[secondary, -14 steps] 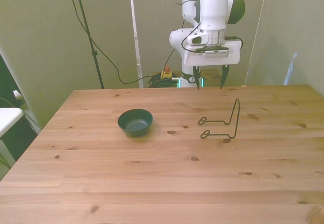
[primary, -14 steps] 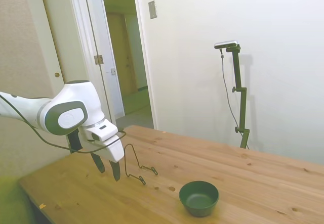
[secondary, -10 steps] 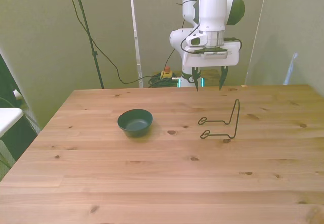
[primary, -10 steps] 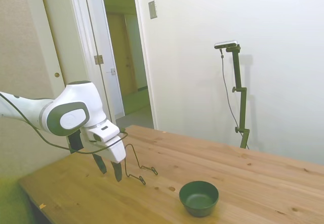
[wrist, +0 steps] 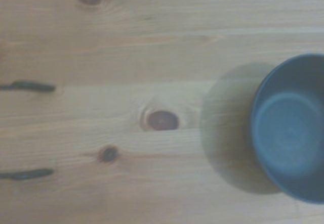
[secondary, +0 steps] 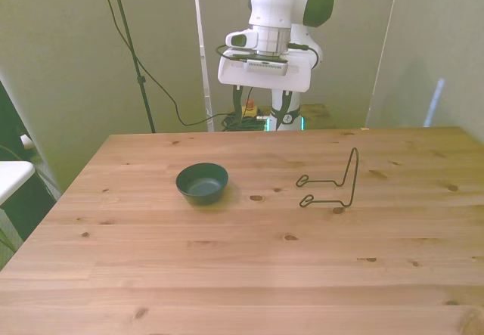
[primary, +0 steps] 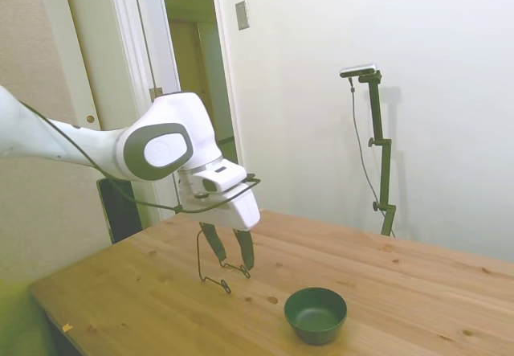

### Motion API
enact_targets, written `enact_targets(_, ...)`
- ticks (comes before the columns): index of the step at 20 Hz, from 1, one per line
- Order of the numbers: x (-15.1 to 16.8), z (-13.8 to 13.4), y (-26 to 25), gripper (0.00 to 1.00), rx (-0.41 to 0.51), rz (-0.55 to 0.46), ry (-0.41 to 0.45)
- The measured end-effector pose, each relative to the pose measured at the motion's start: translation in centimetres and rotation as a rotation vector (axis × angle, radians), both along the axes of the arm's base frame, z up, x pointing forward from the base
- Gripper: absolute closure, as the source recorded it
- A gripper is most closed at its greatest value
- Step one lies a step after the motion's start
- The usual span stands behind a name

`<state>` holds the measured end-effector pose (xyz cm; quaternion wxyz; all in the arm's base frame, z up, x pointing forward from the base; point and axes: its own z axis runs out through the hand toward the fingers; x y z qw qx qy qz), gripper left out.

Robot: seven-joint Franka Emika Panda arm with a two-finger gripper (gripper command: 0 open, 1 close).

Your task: Load the bowl

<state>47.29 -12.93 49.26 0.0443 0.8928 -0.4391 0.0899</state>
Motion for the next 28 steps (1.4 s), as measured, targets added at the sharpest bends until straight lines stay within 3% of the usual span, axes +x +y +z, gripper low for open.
enact_targets(4,3.4,-0.9,-3.8,0.0,-0.017,-0.024,0.011)
enact_targets(10,6.8,-6.4,-6.1,0.0,-0.024,-0.035,0.078)
enact_targets(28,8.4,-9.7,-7.4,0.0,-0.046,-0.102,0.048)
